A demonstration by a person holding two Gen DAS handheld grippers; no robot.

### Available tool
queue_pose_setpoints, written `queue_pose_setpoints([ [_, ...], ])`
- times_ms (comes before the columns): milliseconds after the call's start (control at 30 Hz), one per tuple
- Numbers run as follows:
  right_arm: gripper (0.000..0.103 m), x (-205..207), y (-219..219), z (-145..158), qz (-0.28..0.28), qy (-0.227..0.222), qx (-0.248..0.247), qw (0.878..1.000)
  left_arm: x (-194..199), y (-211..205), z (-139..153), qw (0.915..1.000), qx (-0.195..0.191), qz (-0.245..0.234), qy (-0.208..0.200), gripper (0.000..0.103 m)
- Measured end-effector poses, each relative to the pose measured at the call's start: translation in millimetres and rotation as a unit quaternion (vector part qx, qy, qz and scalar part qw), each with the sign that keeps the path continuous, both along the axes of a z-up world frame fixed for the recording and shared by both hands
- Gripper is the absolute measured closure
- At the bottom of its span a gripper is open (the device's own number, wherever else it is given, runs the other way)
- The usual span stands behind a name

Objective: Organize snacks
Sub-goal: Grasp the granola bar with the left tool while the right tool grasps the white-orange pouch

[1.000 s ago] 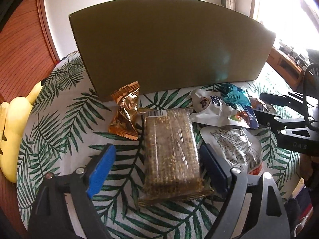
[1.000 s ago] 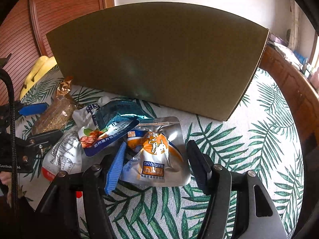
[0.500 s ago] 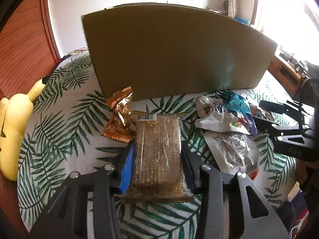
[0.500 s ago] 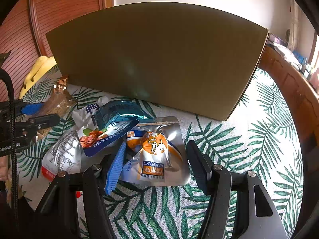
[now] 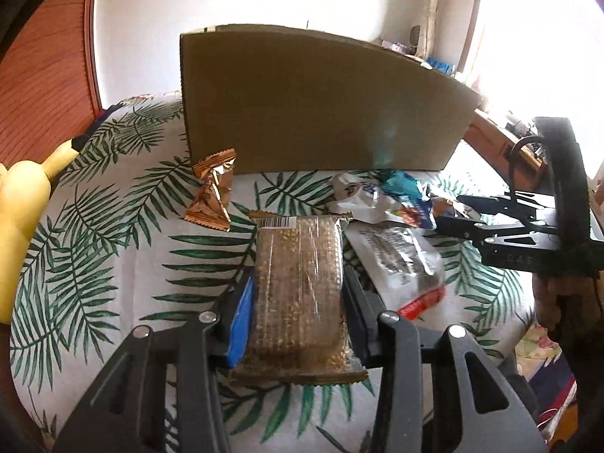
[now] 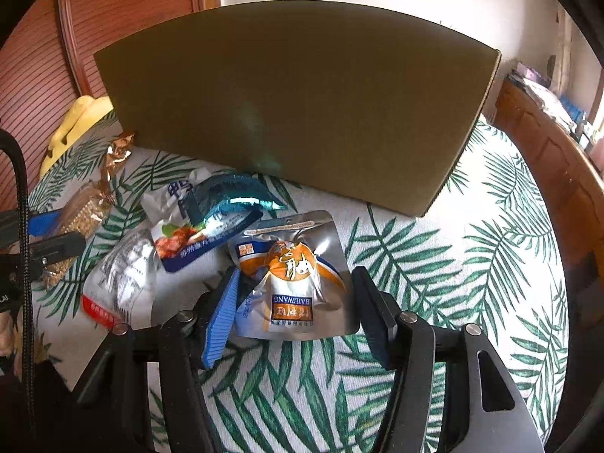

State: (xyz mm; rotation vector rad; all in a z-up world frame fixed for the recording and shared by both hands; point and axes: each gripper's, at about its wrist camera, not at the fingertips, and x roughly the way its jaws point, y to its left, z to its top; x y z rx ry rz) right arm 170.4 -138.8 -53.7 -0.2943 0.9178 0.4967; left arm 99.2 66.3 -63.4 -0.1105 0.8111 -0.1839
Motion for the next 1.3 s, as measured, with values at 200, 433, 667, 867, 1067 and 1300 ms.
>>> queue_pose_setpoints([
  [200, 0.045, -10.2, -6.9, -0.2, 0.003, 0.003, -0.003, 1.000, -11.0, -8.0, 4.8, 0.9999, -0.006, -0.009, -0.012, 0.061],
  [433, 0.041, -4.8, 0.1, 0.4, 0.025, 0.019, -0.024, 0.999, -13.5, -13.8, 7.5, 0.9998, -0.003, -0.014, -0.016, 0.061],
  [667, 0.037, 20.5, 16.6, 1.2, 0.060, 0.059, -0.051, 0.995, -15.2, -15.2, 10.9, 0.9997, -0.001, -0.017, -0.019, 0.061],
  [867, 0.031, 31.4, 21.5, 1.2, 0.071, 0.077, -0.054, 0.993, -17.1, -16.6, 10.9, 0.9996, -0.002, -0.019, -0.019, 0.061],
  [1067, 0.038, 23.8, 20.7, 1.3, 0.075, 0.071, -0.050, 0.993, -16.6, -17.6, 10.5, 0.9996, -0.007, -0.020, -0.018, 0.061],
  [1300, 0.063, 0.2, 21.0, 4.7, 0.084, 0.041, -0.058, 0.994, -18.2, -21.0, 12.7, 0.9995, -0.009, -0.022, -0.023, 0.061],
])
